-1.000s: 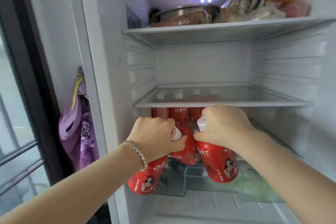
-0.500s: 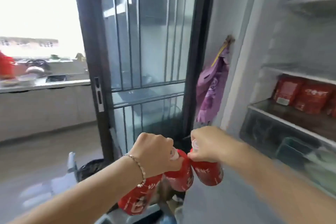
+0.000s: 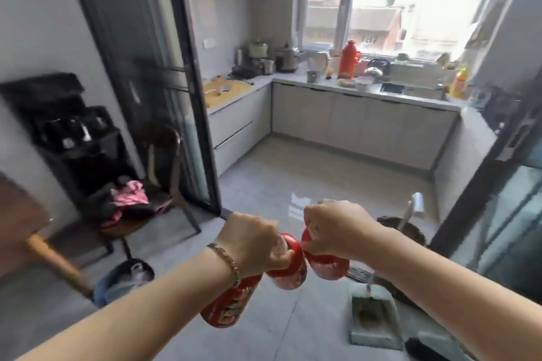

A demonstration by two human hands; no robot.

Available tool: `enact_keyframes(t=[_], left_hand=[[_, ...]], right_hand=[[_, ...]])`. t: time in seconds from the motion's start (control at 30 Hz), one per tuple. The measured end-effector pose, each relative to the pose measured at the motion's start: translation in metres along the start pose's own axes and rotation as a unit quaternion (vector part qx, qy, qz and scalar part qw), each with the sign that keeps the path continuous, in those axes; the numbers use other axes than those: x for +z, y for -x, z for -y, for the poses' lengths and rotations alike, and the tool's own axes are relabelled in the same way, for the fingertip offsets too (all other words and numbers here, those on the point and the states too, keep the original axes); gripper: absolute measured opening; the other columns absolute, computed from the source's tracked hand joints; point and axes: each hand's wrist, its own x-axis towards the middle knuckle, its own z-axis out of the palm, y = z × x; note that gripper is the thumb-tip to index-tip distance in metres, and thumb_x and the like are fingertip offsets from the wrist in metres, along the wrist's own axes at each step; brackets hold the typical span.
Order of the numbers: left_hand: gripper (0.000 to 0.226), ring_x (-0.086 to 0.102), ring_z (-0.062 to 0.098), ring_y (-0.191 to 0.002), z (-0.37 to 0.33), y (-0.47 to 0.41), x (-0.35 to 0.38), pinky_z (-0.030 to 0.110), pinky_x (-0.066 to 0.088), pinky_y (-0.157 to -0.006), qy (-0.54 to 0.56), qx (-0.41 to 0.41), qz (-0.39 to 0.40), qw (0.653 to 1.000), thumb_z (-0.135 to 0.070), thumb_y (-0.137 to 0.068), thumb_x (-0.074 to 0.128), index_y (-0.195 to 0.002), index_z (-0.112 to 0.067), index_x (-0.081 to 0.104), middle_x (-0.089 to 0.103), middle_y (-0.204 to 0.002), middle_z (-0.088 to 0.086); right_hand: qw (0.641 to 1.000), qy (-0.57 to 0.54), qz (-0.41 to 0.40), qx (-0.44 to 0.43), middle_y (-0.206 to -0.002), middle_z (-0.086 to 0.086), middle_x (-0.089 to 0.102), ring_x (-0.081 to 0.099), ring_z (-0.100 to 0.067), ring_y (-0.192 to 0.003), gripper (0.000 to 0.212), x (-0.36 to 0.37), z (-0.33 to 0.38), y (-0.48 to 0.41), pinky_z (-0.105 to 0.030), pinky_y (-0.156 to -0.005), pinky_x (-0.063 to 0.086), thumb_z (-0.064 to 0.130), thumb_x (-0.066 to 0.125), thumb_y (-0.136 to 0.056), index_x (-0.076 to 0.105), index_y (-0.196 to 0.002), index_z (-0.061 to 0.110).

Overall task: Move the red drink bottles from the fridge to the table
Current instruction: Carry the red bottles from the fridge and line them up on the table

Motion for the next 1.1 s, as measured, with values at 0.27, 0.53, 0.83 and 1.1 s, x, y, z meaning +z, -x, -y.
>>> enact_keyframes(t=[0.27,0.53,0.83,1.1], left_hand=[[0.039,0.063,0.024,-0.097,0.224,0.168,0.031,0.025,0.03,-0.067,-0.054,-0.211,0.082,0.973,-0.047,-0.089,0.038,-0.097,-0.016,0.059,0.068,-0.105,0.003],[0.043,0.065,0.022,-0.098,0.392,0.277,0.054,0.025,0.037,-0.07,-0.061,-0.378,0.091,0.919,-0.057,-0.086,0.042,-0.09,-0.018,0.059,0.069,-0.101,0.001],[0.046,0.067,0.019,-0.087,0.563,0.323,0.097,0.025,0.037,-0.065,-0.066,-0.518,0.062,0.851,-0.065,-0.084,0.038,-0.073,-0.02,0.042,0.07,-0.088,-0.002],[0.045,0.064,0.016,-0.084,0.69,0.374,0.142,0.025,0.036,-0.066,-0.04,-0.584,0.072,0.808,-0.066,-0.086,0.035,-0.081,-0.022,0.042,0.066,-0.088,-0.005]], right_hand=[[0.975,-0.025,0.045,-0.215,-0.105,-0.003,0.066,0.063,-0.019,-0.089,0.041,-0.015,0.265,-0.143,-0.028,-0.074,0.056,0.041,0.062,-0.086,0.061,-0.117,0.015],[0.935,-0.033,0.067,-0.347,-0.103,-0.002,0.061,0.061,-0.02,-0.093,0.04,-0.023,0.46,-0.252,-0.033,-0.082,0.056,0.039,0.063,-0.084,0.059,-0.116,0.015],[0.891,-0.023,0.071,-0.447,-0.107,-0.001,0.053,0.05,-0.016,-0.084,0.043,-0.028,0.62,-0.412,-0.028,-0.073,0.047,0.044,0.064,-0.084,0.054,-0.116,0.017],[0.891,-0.118,0.092,-0.429,-0.11,-0.002,0.049,0.059,-0.02,-0.091,0.038,-0.001,0.751,-0.528,-0.028,-0.076,0.05,0.041,0.063,-0.086,0.055,-0.113,0.015]])
